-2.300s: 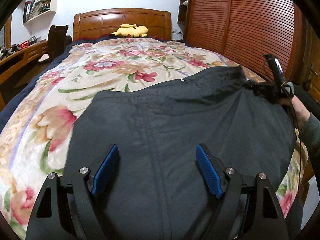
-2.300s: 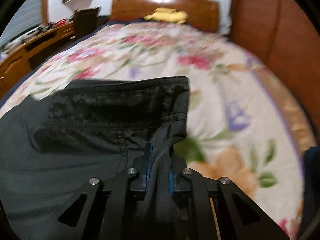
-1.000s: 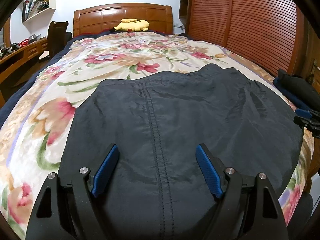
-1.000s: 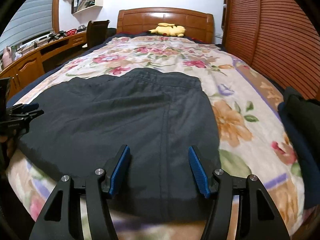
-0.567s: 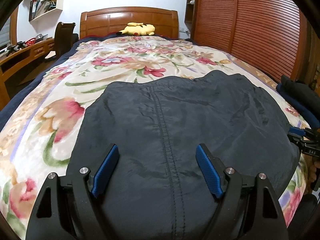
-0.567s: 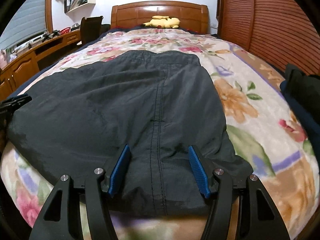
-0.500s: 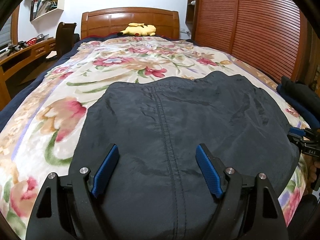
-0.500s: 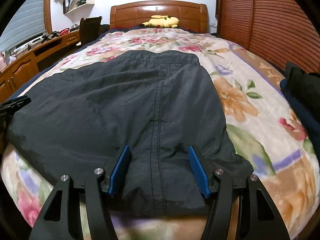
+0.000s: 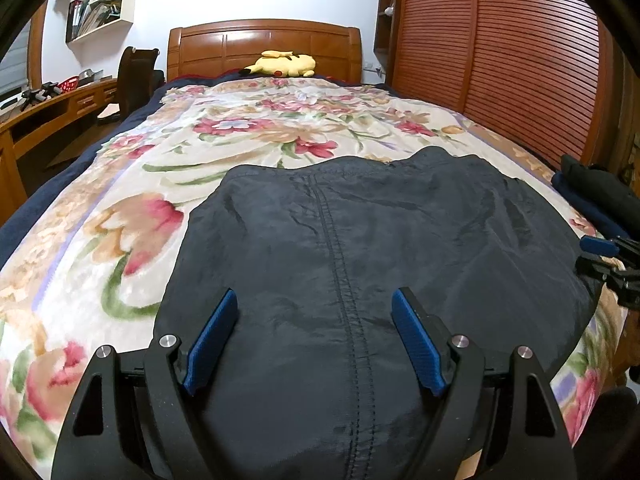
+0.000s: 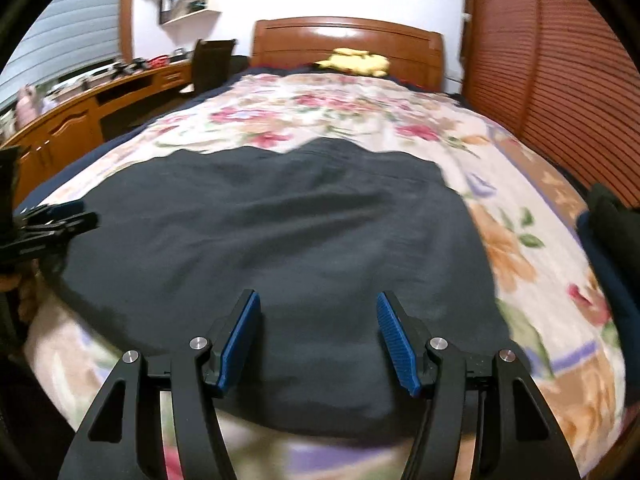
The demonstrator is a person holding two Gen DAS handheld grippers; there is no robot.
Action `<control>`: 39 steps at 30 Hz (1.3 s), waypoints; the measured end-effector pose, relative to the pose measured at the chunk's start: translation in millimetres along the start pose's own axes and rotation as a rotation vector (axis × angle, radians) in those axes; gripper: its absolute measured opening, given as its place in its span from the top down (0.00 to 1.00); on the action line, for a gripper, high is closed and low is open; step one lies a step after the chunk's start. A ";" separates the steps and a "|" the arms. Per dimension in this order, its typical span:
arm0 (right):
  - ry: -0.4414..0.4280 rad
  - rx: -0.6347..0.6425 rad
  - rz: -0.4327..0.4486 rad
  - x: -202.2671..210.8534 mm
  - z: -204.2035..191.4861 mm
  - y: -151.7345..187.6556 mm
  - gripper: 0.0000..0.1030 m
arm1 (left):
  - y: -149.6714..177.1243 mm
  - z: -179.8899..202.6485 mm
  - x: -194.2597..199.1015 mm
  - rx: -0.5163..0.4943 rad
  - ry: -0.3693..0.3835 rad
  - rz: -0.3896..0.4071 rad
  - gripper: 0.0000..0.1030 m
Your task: Fold large clothes
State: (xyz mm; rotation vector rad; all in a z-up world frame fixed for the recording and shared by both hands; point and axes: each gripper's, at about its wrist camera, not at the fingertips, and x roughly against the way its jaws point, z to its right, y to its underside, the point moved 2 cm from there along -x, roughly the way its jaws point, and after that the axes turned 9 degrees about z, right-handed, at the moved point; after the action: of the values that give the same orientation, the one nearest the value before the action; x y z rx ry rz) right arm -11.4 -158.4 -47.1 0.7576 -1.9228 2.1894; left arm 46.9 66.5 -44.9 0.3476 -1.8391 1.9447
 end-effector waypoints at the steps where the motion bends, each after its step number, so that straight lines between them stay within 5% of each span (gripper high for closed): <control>1: -0.017 0.006 0.000 -1.8 -6.8 -1.0 0.39 | 0.0 0.0 -0.2 0.000 0.000 0.000 0.22; 9: -0.043 0.099 -0.089 -43.1 -41.0 17.6 0.39 | 0.7 -1.5 9.3 -0.003 -0.004 0.029 0.22; 17: -0.037 0.073 -0.041 -33.0 -40.3 10.5 0.39 | 14.1 -13.3 39.4 0.021 -0.035 0.061 0.22; 25: -0.137 0.074 0.056 -8.7 -62.2 1.0 0.43 | 14.4 -31.6 73.1 0.108 -0.054 0.089 0.22; 39: -0.176 0.151 -0.047 -36.4 -90.2 11.0 0.43 | 36.5 -52.7 63.9 0.110 -0.167 -0.049 0.22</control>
State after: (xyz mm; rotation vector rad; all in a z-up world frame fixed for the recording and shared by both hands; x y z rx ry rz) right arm -9.8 -65.8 -78.7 1.0409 -1.8074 2.3306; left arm -20.1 127.0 -51.6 0.6010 -1.8090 2.0424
